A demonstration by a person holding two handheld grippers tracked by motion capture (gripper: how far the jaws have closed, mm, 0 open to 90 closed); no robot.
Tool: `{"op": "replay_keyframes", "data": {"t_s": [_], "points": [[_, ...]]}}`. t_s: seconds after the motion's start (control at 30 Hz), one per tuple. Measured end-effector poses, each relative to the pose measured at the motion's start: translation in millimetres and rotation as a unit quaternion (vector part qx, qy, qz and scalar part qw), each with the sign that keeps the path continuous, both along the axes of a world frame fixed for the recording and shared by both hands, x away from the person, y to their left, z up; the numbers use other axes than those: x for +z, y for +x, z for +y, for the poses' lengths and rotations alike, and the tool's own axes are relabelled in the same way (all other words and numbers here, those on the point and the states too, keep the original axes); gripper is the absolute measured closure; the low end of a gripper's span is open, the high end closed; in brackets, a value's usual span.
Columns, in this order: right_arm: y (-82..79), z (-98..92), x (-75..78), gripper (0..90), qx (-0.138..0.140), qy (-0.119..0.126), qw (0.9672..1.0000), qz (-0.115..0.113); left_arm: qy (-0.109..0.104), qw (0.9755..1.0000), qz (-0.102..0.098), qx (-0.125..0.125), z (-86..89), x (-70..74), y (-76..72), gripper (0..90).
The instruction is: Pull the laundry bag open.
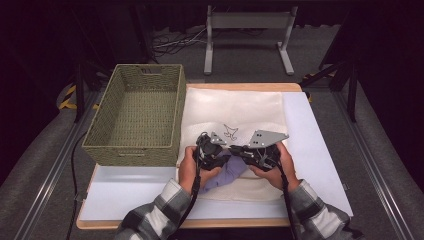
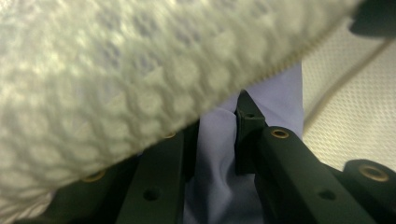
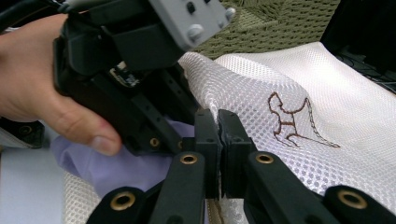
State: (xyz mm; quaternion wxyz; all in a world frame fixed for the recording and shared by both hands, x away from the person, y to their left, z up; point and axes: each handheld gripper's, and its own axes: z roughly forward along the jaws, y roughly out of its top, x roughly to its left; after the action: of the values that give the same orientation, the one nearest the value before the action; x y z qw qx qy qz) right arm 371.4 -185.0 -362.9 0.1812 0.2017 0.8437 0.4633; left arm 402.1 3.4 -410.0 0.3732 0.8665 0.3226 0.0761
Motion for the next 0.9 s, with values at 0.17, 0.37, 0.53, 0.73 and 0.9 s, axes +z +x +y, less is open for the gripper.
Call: {"op": "replay_keyframes", "data": {"t_s": [0.17,0.37,0.53,0.73,0.9], "points": [[1.8,-1.6,-5.2,87.8,-0.003,-0.012,0.9999,0.001,-0.011,0.9999,-0.004,0.000,1.3,0.2,-0.8,71.2],[3.0,-3.1,-6.2,87.8,-0.009,-0.020,0.9998,-0.002,-0.019,0.9988,-0.021,-0.041,14.9,14.2,-16.1,43.5],[2.0,-3.1,-4.8,87.7,-0.010,-0.021,0.9997,-0.005,-0.027,0.9966,-0.038,-0.068,39.0,30.3,-34.0,37.7],[-0.5,-2.9,-3.3,87.8,-0.007,-0.020,0.9998,-0.006,0.022,0.9933,-0.052,-0.101,58.2,22.8,-56.8,36.7],[-2.7,-3.4,-3.5,87.7,-0.005,-0.023,0.9997,-0.003,0.055,0.9925,-0.032,-0.104,63.4,6.4,-60.4,39.5]]}}
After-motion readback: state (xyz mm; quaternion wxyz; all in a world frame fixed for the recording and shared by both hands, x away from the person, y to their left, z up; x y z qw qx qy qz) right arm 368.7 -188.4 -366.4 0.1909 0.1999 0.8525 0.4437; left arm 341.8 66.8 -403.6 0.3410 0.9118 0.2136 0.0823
